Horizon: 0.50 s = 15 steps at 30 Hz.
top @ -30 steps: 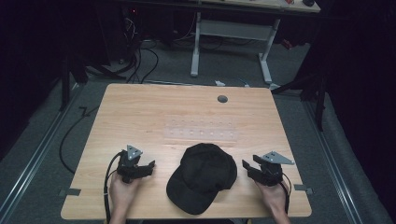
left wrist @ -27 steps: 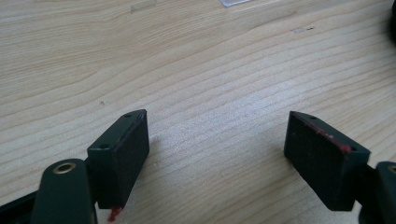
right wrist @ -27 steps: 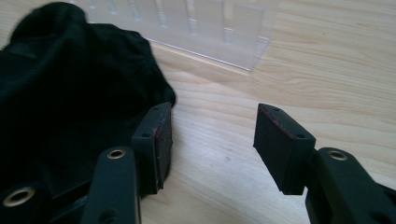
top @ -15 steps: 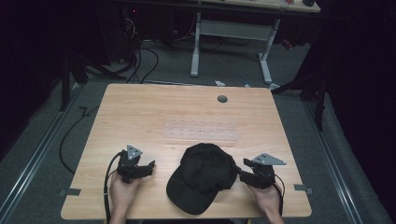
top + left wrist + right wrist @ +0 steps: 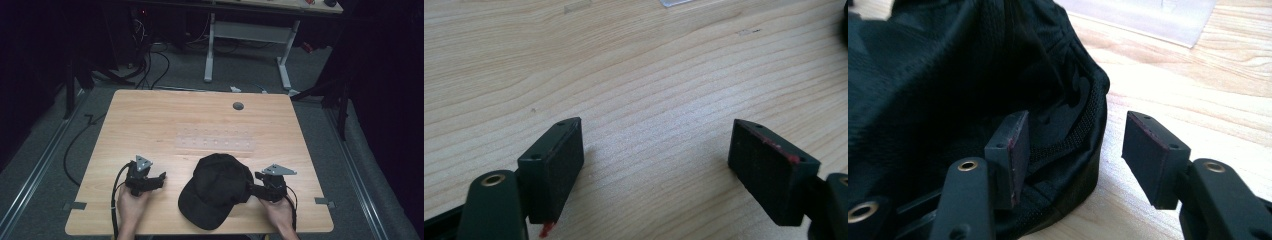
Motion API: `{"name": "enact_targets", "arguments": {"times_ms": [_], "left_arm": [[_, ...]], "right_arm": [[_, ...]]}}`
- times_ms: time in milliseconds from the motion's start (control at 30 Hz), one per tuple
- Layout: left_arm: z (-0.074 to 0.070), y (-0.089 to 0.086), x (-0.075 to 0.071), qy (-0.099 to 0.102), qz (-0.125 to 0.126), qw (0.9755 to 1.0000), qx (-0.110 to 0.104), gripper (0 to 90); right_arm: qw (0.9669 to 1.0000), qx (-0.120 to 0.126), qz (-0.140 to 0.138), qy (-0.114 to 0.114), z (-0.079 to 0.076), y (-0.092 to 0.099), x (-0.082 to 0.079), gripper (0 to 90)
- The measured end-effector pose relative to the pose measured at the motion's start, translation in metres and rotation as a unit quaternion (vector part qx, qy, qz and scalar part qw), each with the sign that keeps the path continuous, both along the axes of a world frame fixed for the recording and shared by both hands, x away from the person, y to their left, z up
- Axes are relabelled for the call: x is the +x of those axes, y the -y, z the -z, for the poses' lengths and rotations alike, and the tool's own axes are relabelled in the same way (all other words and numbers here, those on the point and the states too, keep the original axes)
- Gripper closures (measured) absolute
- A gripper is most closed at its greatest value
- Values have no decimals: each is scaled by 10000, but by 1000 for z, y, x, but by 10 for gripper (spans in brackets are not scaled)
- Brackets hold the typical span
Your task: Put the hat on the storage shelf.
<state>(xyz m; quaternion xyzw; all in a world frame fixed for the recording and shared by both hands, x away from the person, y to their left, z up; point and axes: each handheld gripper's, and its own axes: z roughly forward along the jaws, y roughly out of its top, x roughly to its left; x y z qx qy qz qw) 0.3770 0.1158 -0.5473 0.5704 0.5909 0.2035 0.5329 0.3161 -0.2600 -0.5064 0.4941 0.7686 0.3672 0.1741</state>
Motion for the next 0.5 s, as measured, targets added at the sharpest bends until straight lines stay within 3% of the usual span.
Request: {"name": "enact_targets", "arguments": {"times_ms": [267,400,500], "left_arm": [[0,0,0,1,0,10000,1,226],[0,0,0,2,-2,10000,1,226],[0,0,0,1,-3,10000,2,227]], "right_arm": [[9999,-115,-2,-23,7,-5,2,441],[9994,-328,-13,-82,14,-9,4,450],[9995,-273,-16,-170,18,-10,5,497]]}}
